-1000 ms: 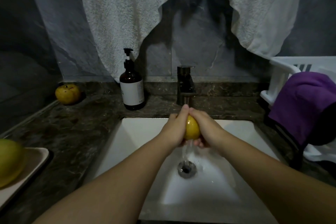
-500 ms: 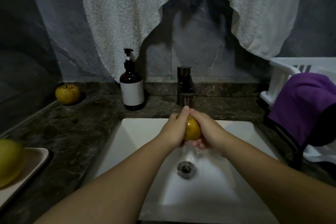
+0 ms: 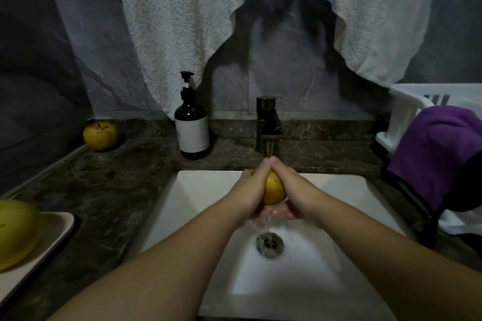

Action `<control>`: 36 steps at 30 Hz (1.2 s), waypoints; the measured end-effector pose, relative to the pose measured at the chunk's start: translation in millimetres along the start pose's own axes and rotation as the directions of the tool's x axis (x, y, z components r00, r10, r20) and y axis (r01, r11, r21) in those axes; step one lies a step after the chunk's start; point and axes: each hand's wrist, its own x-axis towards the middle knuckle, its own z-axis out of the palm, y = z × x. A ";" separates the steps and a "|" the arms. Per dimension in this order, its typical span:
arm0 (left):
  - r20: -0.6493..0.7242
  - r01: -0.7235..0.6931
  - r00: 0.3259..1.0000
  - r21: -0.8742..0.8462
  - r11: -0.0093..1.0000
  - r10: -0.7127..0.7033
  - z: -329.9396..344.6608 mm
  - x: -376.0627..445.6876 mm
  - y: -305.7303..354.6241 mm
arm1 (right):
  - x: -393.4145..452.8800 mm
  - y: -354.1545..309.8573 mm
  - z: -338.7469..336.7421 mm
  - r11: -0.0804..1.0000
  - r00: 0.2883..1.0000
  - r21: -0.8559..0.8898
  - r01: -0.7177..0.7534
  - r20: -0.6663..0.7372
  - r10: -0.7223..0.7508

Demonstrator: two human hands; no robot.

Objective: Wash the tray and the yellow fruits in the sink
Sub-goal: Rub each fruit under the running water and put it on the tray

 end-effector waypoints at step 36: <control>0.138 0.159 0.983 -0.322 0.933 -0.119 -4.6 -5.7 8.3 | 0.8 -13.6 -3.9 0.995 0.993 0.065 0.076 -0.092 -0.070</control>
